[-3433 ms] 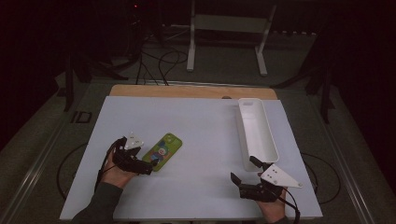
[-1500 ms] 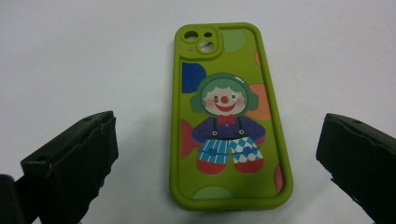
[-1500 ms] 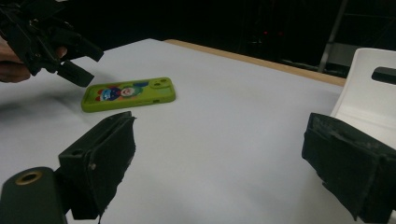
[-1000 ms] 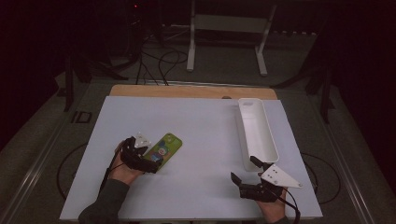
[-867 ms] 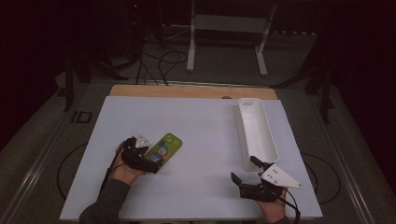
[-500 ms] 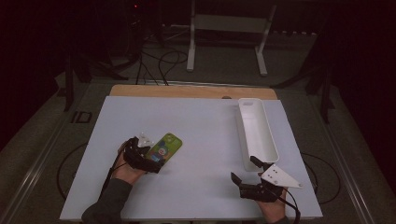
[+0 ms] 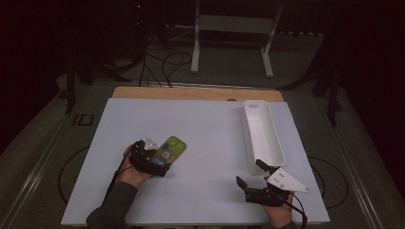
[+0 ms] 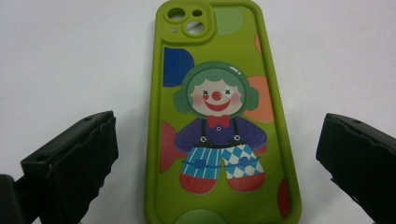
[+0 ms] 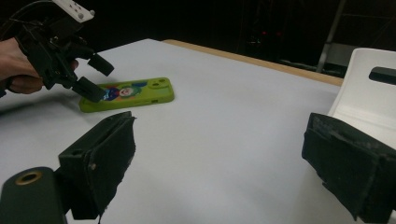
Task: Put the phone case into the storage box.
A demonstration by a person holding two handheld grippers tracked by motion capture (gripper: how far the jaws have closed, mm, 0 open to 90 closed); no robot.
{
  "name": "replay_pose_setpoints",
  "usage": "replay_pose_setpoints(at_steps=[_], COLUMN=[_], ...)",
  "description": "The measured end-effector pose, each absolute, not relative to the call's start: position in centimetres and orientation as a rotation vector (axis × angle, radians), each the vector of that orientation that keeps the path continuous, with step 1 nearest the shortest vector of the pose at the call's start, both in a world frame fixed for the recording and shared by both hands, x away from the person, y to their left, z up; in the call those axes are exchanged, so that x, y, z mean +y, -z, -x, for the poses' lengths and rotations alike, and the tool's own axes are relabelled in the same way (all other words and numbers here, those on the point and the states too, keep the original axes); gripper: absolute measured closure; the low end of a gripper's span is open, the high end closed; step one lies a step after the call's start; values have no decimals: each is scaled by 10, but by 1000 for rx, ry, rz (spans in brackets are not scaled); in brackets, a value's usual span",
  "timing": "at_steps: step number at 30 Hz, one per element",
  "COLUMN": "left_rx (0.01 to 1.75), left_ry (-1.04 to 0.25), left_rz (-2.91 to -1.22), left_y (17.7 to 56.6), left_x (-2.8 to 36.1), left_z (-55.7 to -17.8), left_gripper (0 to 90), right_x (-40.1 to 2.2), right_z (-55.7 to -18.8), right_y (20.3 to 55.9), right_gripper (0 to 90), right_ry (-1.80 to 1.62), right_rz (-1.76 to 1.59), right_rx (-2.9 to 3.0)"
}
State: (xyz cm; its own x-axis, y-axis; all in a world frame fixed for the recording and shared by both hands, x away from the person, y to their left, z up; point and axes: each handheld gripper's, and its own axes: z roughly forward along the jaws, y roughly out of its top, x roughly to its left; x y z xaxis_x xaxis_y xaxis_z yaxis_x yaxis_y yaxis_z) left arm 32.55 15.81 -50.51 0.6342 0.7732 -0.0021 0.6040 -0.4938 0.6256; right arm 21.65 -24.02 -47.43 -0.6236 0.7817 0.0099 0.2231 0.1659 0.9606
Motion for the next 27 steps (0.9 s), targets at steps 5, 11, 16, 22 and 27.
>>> replay_pose_setpoints(at_steps=[5,11,16,22,27], left_rx=[1076,1080,1089,1108,1116], left_ry=[-362,-357,-347,-338,-334], left_rz=[-2281,-2288,-2297,-2315,-2327], left_y=[508,510,512,515,517], left_x=[156,154,154,153,152], left_z=[-327,-329,-330,-332,-333], left_gripper=[0,0,0,0,0], right_x=[-240,-240,-240,-240,-241], right_z=[-216,-216,-216,-216,-216], right_y=[474,474,474,474,474], right_gripper=[91,91,91,91,91], right_ry=[-1474,-1474,-1474,-1474,-1473], right_rz=[-951,-953,-955,-955,-953], right_rx=[1949,1947,1946,1945,1942])
